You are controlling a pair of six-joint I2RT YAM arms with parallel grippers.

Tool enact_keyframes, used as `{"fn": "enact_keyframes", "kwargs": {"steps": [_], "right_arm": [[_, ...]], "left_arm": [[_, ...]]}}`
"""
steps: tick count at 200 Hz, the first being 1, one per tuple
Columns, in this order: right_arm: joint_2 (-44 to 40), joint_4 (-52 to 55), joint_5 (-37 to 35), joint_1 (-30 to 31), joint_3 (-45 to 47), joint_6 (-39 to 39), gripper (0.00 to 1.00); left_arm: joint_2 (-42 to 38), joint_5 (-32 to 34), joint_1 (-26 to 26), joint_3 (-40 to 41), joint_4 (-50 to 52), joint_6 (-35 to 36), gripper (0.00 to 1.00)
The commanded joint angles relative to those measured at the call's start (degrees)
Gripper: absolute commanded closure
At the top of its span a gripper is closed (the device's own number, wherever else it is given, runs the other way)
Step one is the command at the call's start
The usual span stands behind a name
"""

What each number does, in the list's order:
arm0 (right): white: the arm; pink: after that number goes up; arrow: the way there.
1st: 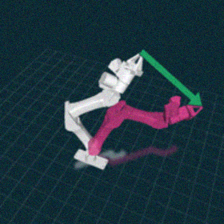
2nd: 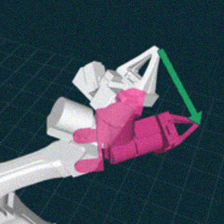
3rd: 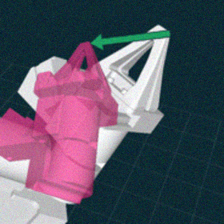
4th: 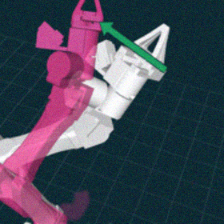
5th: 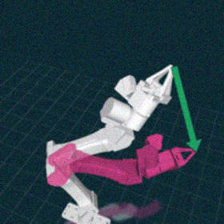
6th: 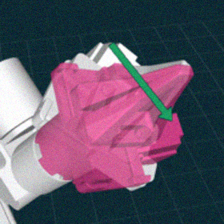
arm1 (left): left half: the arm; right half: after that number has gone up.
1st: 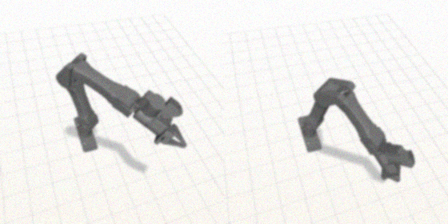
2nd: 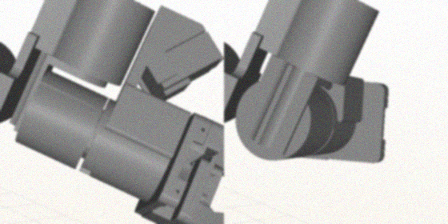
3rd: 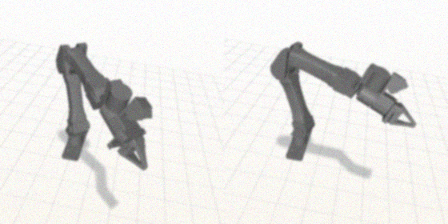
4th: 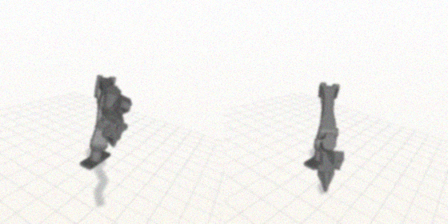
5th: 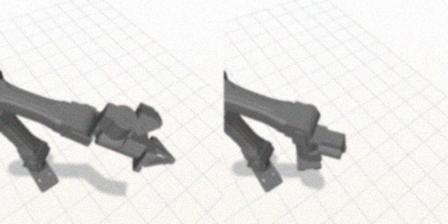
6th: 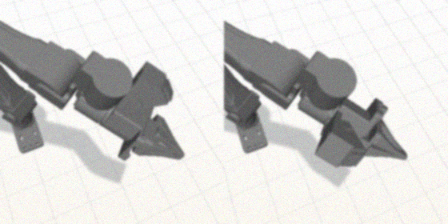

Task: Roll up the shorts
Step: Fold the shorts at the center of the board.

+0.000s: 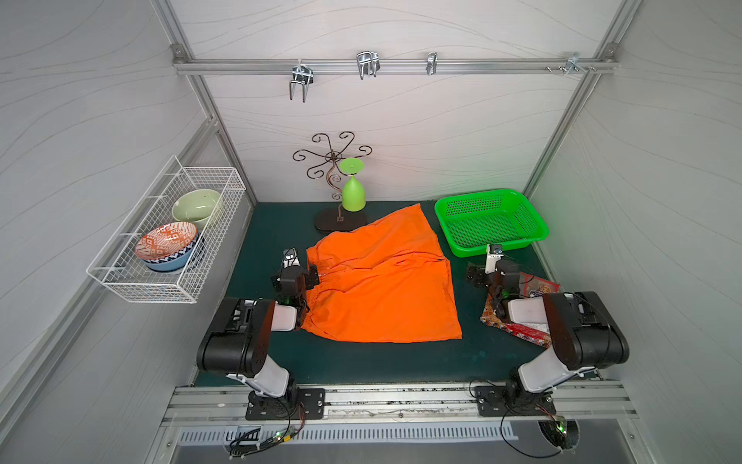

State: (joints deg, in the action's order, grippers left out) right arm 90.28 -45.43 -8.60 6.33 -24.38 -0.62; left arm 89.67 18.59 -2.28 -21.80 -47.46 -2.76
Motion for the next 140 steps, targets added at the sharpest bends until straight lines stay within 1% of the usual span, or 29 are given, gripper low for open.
{"fn": "enact_keyframes", "kwargs": {"steps": [1,90,108,140], "right_arm": [[-0.70,-0.32,0.60,-0.44,-0.58,-0.63,0.01],[-0.65,-0.10,0.69,-0.44,-0.67,-0.64,0.01],[-0.63,-0.03,0.79,-0.45,-0.67,-0.66,0.01],[-0.63,-0.07,0.78,-0.44,-0.67,-0.61,0.01]], "left_arm": [[-0.48,-0.40,0.35,-1.14,-3.23,0.38,0.01],[-0.46,-0.48,0.28,-1.07,-3.17,0.22,0.01],[-0.58,-2.81,1.33,-1.49,-2.18,-0.15,0.01],[-0.68,-3.32,1.75,-1.42,-2.03,-0.55,0.01]]}}
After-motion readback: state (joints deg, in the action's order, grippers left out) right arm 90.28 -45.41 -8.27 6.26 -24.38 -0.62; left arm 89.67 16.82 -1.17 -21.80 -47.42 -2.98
